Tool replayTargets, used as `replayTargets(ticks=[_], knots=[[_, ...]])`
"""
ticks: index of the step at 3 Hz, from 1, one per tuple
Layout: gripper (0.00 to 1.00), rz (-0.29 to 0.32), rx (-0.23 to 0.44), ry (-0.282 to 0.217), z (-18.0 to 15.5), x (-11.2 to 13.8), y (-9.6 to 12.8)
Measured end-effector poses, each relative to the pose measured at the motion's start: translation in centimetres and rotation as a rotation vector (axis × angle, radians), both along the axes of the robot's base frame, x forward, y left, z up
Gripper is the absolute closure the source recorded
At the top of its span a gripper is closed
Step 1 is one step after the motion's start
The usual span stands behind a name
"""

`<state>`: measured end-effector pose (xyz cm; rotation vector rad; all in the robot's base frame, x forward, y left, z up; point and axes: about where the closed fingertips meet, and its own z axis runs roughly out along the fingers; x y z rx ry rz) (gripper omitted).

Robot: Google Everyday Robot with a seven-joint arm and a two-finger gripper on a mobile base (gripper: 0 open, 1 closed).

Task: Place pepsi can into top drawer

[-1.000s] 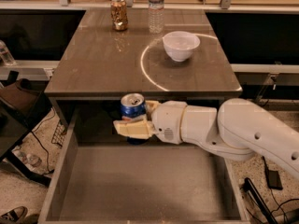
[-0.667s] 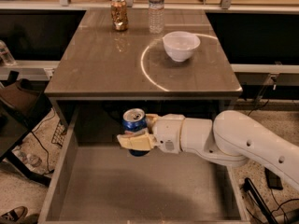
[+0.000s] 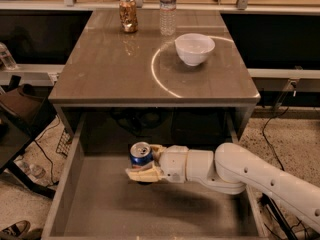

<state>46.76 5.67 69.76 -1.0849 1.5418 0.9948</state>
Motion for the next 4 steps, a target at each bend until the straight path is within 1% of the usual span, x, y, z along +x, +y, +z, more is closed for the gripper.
replayTargets(ticks=[1,2,4], knots=[[1.0,0.022,0.053,-0.016,-3.8,-0.5,2.0],[0.87,0.024,0.081,-0.002,-5.2,-0.7,2.5],[0.4,0.024,0.081,-0.002,-5.0,-0.7,2.5]])
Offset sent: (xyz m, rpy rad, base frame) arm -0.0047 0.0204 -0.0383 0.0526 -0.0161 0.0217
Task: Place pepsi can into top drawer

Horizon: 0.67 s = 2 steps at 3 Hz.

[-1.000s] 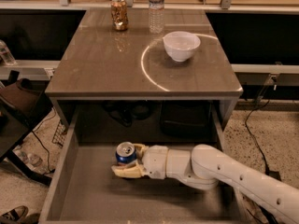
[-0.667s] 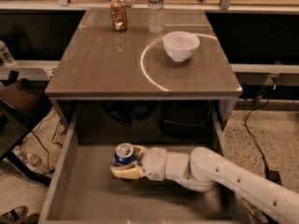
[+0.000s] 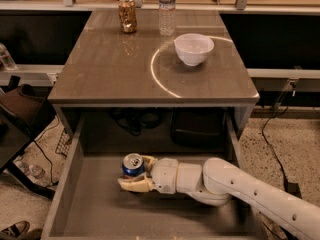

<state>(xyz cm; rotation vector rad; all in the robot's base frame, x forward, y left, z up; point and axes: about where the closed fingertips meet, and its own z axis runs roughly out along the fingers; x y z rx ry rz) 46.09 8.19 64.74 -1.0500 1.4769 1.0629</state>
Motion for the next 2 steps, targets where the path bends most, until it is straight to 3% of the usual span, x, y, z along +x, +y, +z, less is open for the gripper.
replayTargets(ticks=[2], knots=[[0.0,0.004,0.001,0.0,0.04,-0.07,0.17]])
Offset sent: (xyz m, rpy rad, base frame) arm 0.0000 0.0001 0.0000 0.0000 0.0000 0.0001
